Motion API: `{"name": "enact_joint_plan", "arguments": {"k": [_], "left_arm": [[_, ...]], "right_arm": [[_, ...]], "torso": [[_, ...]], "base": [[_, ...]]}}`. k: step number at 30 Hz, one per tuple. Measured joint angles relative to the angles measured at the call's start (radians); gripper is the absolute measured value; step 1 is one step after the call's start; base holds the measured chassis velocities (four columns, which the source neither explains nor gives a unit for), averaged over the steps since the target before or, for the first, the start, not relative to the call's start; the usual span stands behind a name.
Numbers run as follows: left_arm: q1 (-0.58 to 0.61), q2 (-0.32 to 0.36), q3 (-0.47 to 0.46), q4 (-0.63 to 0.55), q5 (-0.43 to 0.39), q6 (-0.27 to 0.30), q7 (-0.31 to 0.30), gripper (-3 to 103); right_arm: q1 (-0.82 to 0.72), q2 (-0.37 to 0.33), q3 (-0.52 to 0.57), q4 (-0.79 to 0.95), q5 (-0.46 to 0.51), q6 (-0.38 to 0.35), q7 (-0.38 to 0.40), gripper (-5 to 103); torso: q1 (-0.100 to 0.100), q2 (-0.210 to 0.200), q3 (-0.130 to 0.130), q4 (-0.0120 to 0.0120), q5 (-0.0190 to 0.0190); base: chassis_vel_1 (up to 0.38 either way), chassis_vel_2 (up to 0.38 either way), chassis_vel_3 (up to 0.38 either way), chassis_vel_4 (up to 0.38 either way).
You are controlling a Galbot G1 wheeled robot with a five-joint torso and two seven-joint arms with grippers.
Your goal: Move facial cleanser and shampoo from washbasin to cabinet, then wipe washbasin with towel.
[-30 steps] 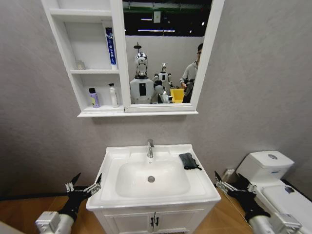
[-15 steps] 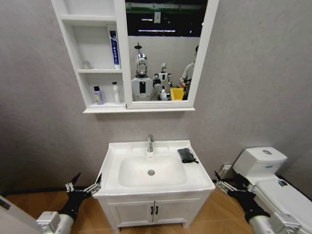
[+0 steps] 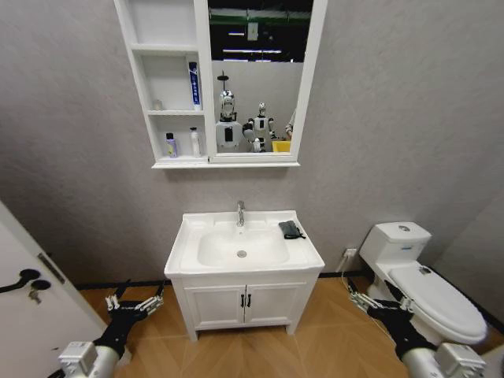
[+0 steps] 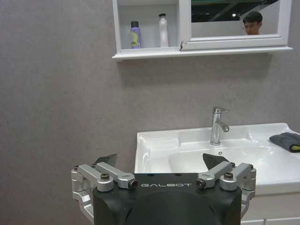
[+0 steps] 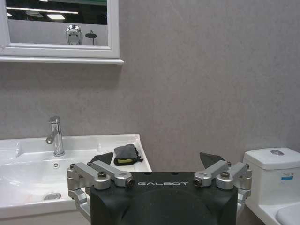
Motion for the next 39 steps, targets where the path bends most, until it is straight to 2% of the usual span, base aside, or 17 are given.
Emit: {"name": "enact_joint_plan", "arguments": {"k": [1,3,4,8,9,11,12,14,15,18,19,20,25,26,27,31,39], "left_arm": [[0.0,0.0,0.0,0.0,0.0,0.0,0.0,100],[0.0,0.0,0.0,0.0,0.0,0.0,0.0,100],[0.0,0.0,0.0,0.0,0.0,0.0,0.0,100],[0.0,0.0,0.0,0.0,0.0,0.0,0.0,100],[0.0,0.0,0.0,0.0,0.0,0.0,0.0,100],[0.0,0.0,0.0,0.0,0.0,0.0,0.0,100],[0.0,0.0,0.0,0.0,0.0,0.0,0.0,100],[0.0,0.0,0.0,0.0,0.0,0.0,0.0,100],[0.0,0.0,0.0,0.0,0.0,0.0,0.0,100],[0.0,0.0,0.0,0.0,0.0,0.0,0.0,100],[0.0,0.0,0.0,0.0,0.0,0.0,0.0,100],[0.0,0.0,0.0,0.0,0.0,0.0,0.0,100],[0.0,0.0,0.0,0.0,0.0,0.0,0.0,100],[0.0,0.0,0.0,0.0,0.0,0.0,0.0,100],[0.0,0.0,0.0,0.0,0.0,0.0,0.0,100],[0.0,0.0,0.0,0.0,0.0,0.0,0.0,100],[0.0,0.0,0.0,0.0,0.0,0.0,0.0,100]], "right_arm": [[0.0,0.0,0.0,0.0,0.0,0.0,0.0,100],[0.0,0.0,0.0,0.0,0.0,0.0,0.0,100],[0.0,0.0,0.0,0.0,0.0,0.0,0.0,100],[0.0,0.0,0.0,0.0,0.0,0.0,0.0,100],[0.0,0.0,0.0,0.0,0.0,0.0,0.0,100],[0.0,0.0,0.0,0.0,0.0,0.0,0.0,100],[0.0,0.0,0.0,0.0,0.0,0.0,0.0,100],[0.0,0.0,0.0,0.0,0.0,0.0,0.0,100],[0.0,0.0,0.0,0.0,0.0,0.0,0.0,100],[0.0,0.0,0.0,0.0,0.0,0.0,0.0,100],[0.0,0.0,0.0,0.0,0.0,0.0,0.0,100],[0.0,0.0,0.0,0.0,0.0,0.0,0.0,100],[0.0,0.0,0.0,0.0,0.0,0.0,0.0,100],[0.0,0.0,0.0,0.0,0.0,0.0,0.0,100],[0.0,0.0,0.0,0.0,0.0,0.0,0.0,100],[0.0,0.0,0.0,0.0,0.0,0.0,0.0,100],[0.0,0.0,0.0,0.0,0.0,0.0,0.0,100]], "torso": [[0.0,0.0,0.0,0.0,0.0028],[0.001,-0.001,0.001,0.0002,0.0025],[0.001,0.0,0.0,0.0,0.0004],[0.001,-0.001,0.001,0.0003,0.0026],[0.001,0.0,0.0,0.0002,0.0004],[0.0,0.0,0.0,0.0,0.0001],[0.001,0.0,0.0,0.0001,0.0029],[0.001,-0.001,0.001,0.0003,0.0027],[0.0,0.0,0.0,-0.0001,-0.0002],[0.001,-0.001,0.001,0.0003,0.0028],[0.001,-0.001,0.001,0.0003,0.0028],[0.001,0.0,0.0,0.0,0.0003],[0.001,-0.001,0.001,0.0005,0.0027],[0.0,0.0,0.0,0.0,0.0002],[-0.001,0.0,0.0,0.0006,0.0019],[0.0,0.0,0.0,-0.0005,0.002],[0.002,-0.001,0.001,0.0002,0.0017]], "base": [[0.406,-0.361,-0.371,0.348],[0.406,-0.381,-0.376,0.377],[0.332,-0.381,-0.376,0.343],[0.366,-0.339,-0.354,0.353],[0.31,-0.356,-0.343,0.368],[0.31,-0.356,-0.323,0.349],[0.356,-0.336,-0.366,0.34],[0.344,-0.353,-0.366,0.341],[0.349,-0.342,-0.336,0.342],[0.361,-0.351,-0.353,0.35],[0.384,-0.355,-0.354,0.364],[0.34,-0.382,-0.337,0.345],[0.348,-0.345,-0.32,0.334],[0.268,-0.32,-0.281,0.317],[0.268,-0.087,-0.237,0.272],[0.145,-0.074,-0.202,0.172],[-0.04,-0.004,0.009,0.014]]}}
